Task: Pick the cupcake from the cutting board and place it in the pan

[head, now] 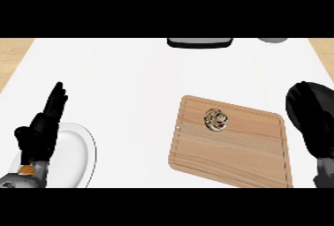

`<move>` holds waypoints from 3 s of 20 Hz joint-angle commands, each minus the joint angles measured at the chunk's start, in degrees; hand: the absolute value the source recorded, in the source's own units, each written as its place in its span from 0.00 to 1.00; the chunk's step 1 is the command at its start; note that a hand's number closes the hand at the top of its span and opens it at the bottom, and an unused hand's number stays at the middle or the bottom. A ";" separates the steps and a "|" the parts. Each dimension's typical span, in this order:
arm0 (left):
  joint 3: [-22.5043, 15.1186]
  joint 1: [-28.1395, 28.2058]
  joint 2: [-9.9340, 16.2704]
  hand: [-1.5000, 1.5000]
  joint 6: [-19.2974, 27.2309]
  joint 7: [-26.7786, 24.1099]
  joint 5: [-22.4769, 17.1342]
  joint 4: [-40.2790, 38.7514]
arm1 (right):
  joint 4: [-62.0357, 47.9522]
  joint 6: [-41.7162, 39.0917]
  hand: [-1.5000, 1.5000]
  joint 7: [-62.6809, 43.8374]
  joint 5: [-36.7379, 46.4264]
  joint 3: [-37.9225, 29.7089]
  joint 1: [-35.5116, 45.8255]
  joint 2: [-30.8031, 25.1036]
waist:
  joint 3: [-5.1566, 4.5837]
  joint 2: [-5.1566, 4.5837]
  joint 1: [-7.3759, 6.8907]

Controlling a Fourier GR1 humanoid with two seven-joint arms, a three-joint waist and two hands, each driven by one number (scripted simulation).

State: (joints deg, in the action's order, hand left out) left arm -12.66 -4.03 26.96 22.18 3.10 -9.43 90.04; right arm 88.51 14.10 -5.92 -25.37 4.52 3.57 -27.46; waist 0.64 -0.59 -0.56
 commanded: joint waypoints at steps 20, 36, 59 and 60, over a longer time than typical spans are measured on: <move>-3.59 -6.47 0.19 0.50 -13.81 7.02 -2.47 1.15 | -16.26 27.07 0.00 -44.82 45.83 23.97 10.53 3.46 | -0.91 0.80 0.18; -4.82 -7.52 -2.42 0.50 -14.58 6.42 -1.14 0.84 | -22.05 -16.36 0.00 -73.23 21.40 22.04 36.47 4.96 | -0.74 0.40 -1.54; -1.50 -4.99 -2.87 0.50 -15.85 8.12 0.62 2.25 | -36.26 -16.30 0.00 -75.15 22.23 29.28 40.67 10.73 | -0.68 0.85 0.44; 0.09 -6.79 -2.81 0.50 -17.03 8.14 -1.05 0.86 | -37.32 -16.46 0.00 -76.32 22.13 29.27 42.40 12.23 | -0.69 0.75 0.41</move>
State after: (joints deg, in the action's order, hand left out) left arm -14.06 -10.21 24.17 5.92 10.46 -9.64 90.84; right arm 51.46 -2.32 -69.34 -4.18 33.24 44.31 -17.76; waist -0.05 0.13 -0.29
